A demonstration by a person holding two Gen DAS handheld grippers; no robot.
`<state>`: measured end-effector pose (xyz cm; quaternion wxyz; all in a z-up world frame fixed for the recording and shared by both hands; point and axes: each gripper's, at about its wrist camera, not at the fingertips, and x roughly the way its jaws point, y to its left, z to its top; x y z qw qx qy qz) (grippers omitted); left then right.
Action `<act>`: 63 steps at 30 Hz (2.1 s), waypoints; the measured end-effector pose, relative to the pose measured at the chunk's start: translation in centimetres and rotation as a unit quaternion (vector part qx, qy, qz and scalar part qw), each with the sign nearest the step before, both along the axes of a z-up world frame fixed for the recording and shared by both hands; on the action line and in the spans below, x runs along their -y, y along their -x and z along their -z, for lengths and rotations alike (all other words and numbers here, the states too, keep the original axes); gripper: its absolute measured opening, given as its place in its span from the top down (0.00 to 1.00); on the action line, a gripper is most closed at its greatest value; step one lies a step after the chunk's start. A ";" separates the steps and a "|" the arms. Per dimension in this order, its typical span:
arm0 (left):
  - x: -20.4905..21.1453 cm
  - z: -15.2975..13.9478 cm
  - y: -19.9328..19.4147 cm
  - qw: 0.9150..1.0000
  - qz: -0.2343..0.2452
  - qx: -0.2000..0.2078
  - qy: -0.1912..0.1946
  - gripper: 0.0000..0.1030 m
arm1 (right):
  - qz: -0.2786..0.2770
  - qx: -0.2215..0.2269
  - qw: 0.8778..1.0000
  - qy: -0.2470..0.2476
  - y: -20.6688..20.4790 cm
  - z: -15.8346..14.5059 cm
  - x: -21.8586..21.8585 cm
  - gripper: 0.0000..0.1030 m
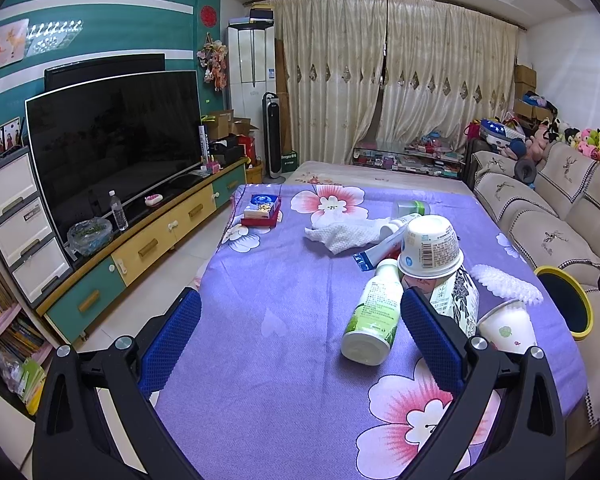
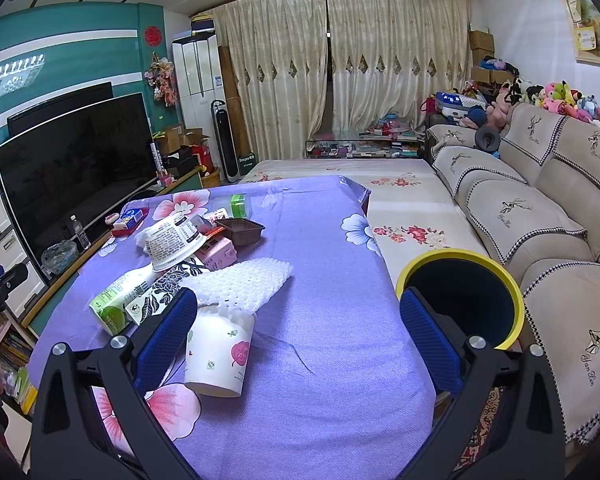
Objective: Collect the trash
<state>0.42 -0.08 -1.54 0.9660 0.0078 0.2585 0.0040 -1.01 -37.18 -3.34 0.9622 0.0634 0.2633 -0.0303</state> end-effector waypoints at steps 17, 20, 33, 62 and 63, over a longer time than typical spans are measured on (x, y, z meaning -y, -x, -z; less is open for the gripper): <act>0.1 0.4 -0.1 1.000 -0.002 -0.004 0.000 0.05 | -0.050 -0.041 0.998 -0.009 -1.8 2.6 -2.5 0.06; 0.2 0.8 -0.4 1.000 -0.005 -0.007 0.002 0.05 | -0.068 -0.049 0.996 -0.011 -2.4 3.7 -3.3 0.06; 0.3 2.0 -1.7 1.000 0.000 -0.028 0.002 0.05 | -0.091 -0.088 0.992 -0.026 -5.0 8.6 -5.4 0.20; 1.3 2.6 -2.3 0.999 0.012 -0.034 0.001 0.05 | -0.201 -0.075 0.975 -0.052 0.1 5.0 -4.9 0.44; 1.4 2.6 -2.3 0.999 0.013 -0.034 0.001 0.05 | -0.187 -0.066 0.979 -0.051 0.1 4.6 -4.2 0.44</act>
